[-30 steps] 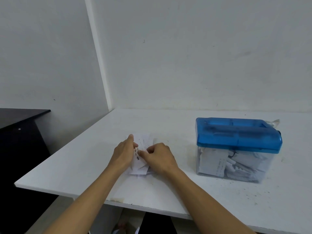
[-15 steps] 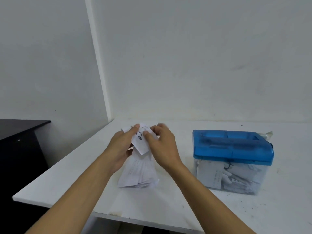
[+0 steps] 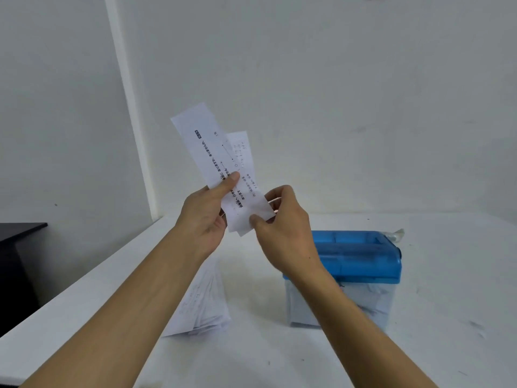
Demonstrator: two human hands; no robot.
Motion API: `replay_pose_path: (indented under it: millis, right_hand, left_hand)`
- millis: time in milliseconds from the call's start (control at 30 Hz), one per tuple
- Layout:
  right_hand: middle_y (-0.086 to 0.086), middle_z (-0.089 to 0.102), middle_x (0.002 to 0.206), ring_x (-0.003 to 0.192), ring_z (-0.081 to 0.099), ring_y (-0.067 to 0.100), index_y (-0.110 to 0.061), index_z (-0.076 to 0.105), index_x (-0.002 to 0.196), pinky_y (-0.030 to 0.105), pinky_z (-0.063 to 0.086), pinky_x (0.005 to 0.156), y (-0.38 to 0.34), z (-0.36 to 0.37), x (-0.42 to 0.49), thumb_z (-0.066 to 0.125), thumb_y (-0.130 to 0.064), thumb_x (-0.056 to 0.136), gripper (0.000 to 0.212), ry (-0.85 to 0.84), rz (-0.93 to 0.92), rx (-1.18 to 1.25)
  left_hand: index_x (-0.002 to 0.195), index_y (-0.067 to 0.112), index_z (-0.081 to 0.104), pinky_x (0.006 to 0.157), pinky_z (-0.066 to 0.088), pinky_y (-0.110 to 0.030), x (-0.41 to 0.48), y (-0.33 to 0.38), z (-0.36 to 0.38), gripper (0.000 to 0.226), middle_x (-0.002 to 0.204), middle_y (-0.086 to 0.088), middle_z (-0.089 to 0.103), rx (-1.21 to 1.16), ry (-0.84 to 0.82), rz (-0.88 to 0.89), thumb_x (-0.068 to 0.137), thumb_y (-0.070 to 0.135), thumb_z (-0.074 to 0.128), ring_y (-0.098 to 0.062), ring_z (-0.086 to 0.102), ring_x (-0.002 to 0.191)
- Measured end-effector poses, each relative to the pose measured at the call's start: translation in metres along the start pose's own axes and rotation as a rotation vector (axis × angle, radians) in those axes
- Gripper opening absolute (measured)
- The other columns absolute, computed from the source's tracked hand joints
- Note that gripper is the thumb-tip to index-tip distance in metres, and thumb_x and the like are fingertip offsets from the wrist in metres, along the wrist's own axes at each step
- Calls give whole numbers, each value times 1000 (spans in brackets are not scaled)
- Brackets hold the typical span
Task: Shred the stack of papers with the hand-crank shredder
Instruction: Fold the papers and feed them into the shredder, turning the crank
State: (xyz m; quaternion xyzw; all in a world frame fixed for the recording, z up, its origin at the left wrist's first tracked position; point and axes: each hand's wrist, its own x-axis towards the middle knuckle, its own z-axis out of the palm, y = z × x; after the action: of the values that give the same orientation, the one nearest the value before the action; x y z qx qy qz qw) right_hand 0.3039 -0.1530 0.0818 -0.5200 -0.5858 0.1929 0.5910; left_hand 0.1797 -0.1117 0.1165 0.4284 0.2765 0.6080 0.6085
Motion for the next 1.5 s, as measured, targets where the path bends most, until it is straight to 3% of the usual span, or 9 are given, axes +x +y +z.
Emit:
replay_pose_path:
  millis: [133,333,433,633,767,900,1167,1367,1500]
  right_hand:
    - [-3,65,86,64,57,8,-24,49,110,17,41,46,-6,-38,9,68,-16,88,30,-69,67,-29]
    - [-7,67,92,73,63,4,-28,49,117,18,42,57,-11,-79,11,79,-30,82,46,-199,109,-235]
    - [-8,68,97,85,66,8,-25,59,114,24,52,66,-10,-98,15,70,-43,89,33,-171,146,-155]
    - [-6,77,92,92,71,17,-18,75,98,31,57,82,3,-124,20,68,-35,94,19,-83,157,26]
    - [-4,76,96,92,72,18,-16,73,100,30,60,82,12,-139,21,68,-35,94,20,-18,184,82]
    - [-8,74,95,90,70,14,-19,69,98,28,58,81,18,-156,23,63,-34,97,16,67,171,113]
    - [-8,64,109,95,65,15,-21,55,116,25,56,78,33,-159,24,42,-31,107,19,90,170,82]
    - [-4,66,113,99,65,14,-20,59,120,21,56,75,42,-166,24,49,-30,104,21,31,168,37]
    - [-7,69,106,93,68,11,-22,65,110,20,57,72,50,-168,24,56,-26,101,13,17,113,-75]
  left_hand:
    - [117,11,69,69,62,-33,2,-3,26,25,109,-5,77,-30,-49,4,92,13,70,-18,75,96]
    - [109,16,72,79,61,-41,1,-17,59,23,103,-3,78,67,-118,-32,87,21,76,-20,76,91]
    - [113,13,71,78,62,-39,0,-22,73,28,107,-6,77,88,-201,-86,85,19,76,-23,75,96]
    - [113,17,71,85,60,-42,-2,-34,100,30,107,-5,77,103,-274,-121,86,28,76,-24,73,101]
    - [112,18,73,91,59,-36,-1,-43,106,29,105,0,78,295,-339,-101,86,32,76,-20,72,103]
    - [111,16,75,79,56,-24,3,-56,108,29,99,2,78,554,-369,-75,85,30,78,-16,71,98]
    - [87,20,79,75,60,-22,9,-80,118,17,88,2,78,614,-305,-39,83,36,80,-13,70,83]
    - [85,28,77,74,56,-21,17,-87,109,14,89,8,77,725,-311,33,84,42,77,-11,70,88]
    - [88,27,77,64,49,-13,21,-88,99,13,81,18,74,851,-359,100,86,40,76,-1,66,73]
